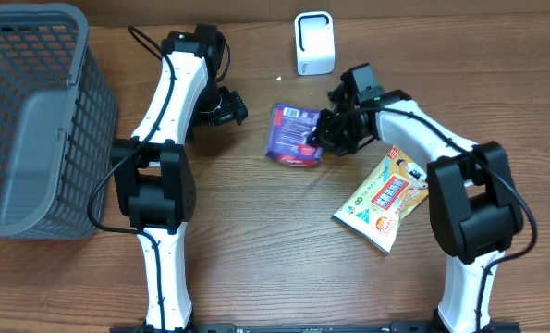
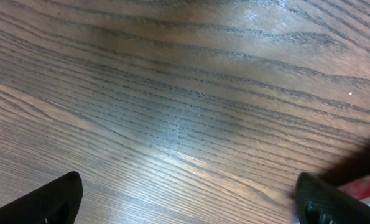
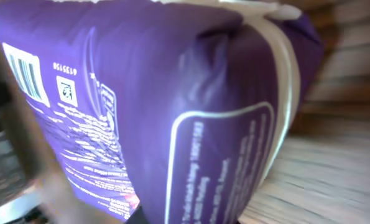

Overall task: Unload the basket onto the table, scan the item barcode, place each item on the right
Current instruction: 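Lift the Carefree pack with the right gripper up to the scanner face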

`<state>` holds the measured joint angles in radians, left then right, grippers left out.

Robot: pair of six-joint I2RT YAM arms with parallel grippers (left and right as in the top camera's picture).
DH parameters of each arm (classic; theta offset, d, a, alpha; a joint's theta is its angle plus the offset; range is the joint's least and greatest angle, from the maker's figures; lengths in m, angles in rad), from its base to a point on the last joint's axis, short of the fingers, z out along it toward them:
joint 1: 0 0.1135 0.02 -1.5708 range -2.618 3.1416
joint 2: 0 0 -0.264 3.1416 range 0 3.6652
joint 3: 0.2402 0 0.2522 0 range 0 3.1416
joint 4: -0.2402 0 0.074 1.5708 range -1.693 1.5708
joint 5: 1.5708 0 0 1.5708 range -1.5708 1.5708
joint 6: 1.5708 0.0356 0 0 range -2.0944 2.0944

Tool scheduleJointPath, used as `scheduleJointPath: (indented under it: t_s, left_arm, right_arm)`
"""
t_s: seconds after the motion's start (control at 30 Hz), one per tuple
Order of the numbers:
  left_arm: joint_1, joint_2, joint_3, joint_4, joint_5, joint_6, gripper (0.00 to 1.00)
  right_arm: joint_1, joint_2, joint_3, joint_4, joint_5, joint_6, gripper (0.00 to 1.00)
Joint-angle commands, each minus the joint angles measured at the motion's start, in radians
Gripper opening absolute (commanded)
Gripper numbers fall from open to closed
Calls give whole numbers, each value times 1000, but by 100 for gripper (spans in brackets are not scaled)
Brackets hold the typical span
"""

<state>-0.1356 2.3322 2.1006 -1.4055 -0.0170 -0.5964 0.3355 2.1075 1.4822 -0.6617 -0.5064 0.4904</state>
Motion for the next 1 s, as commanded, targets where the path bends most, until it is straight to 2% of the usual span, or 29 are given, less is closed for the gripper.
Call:
scheduleJointPath:
  t_s: [0.0, 0.07, 0.23, 0.33, 0.4, 0.53, 0.7, 0.83, 0.97]
  left_arm:
    - [-2, -4, -4, 0, -5, 15, 100]
    - [-3, -4, -4, 0, 32, 62, 100]
    - [-3, -4, -4, 40, 277, 264, 100]
    - [-3, -4, -4, 73, 465, 379, 100]
    - [-3, -4, -4, 79, 512, 402, 100]
    - [-3, -4, -4, 73, 473, 393, 100]
    - [-3, -4, -4, 71, 431, 386, 100]
    - [-3, -4, -4, 64, 380, 380, 100]
    - [-3, -4, -4, 51, 332, 344, 100]
  right_arm:
    - [10, -79, 79, -85, 330, -112, 4]
    - [24, -97, 119, -146, 437, -138, 4]
    - [67, -110, 204, -269, 671, -156, 4]
    - [100, -109, 208, -280, 764, -156, 5]
    - [124, -109, 208, -291, 830, -156, 5]
    - [193, -109, 208, -309, 1059, -163, 6]
    - [235, -109, 208, -303, 1164, -181, 6]
    - [247, -109, 208, -250, 1344, -187, 6]
    - [247, -109, 208, -150, 1448, -307, 8]
